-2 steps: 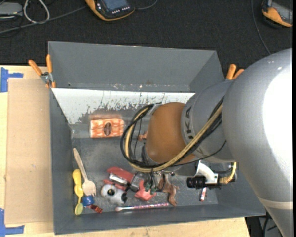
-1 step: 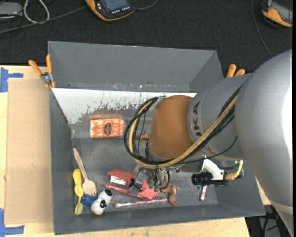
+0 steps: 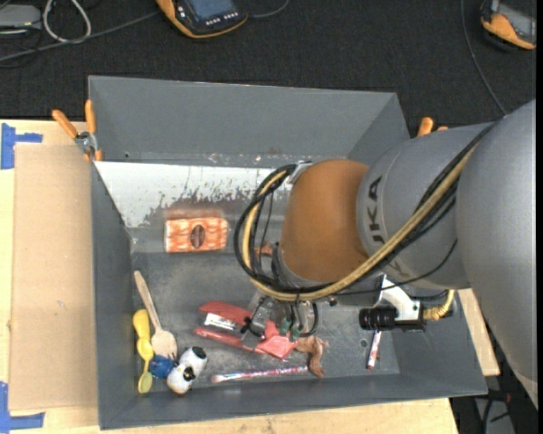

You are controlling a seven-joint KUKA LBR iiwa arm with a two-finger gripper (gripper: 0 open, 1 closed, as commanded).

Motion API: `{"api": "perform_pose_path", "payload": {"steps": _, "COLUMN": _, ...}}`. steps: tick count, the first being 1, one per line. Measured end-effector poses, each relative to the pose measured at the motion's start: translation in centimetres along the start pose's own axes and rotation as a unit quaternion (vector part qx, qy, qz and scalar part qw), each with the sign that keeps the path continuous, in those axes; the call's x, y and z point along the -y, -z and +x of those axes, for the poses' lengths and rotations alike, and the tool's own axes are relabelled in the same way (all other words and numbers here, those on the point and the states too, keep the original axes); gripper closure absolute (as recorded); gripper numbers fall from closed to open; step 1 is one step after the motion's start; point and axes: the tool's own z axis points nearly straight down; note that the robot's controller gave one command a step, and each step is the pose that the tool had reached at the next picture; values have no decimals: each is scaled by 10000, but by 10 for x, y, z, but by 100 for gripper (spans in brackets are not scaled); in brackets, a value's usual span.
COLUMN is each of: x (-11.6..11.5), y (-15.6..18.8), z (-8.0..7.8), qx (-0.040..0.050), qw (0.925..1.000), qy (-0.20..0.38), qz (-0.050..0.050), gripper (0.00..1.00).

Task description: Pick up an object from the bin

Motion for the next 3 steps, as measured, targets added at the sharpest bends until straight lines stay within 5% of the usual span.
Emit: {"api": "perform_pose_path", "payload": {"steps": 3, "x": 2, "y": 78, "z": 2, "qx": -39, "qw": 10000, "qy": 19, "qz": 32, "gripper": 100}}
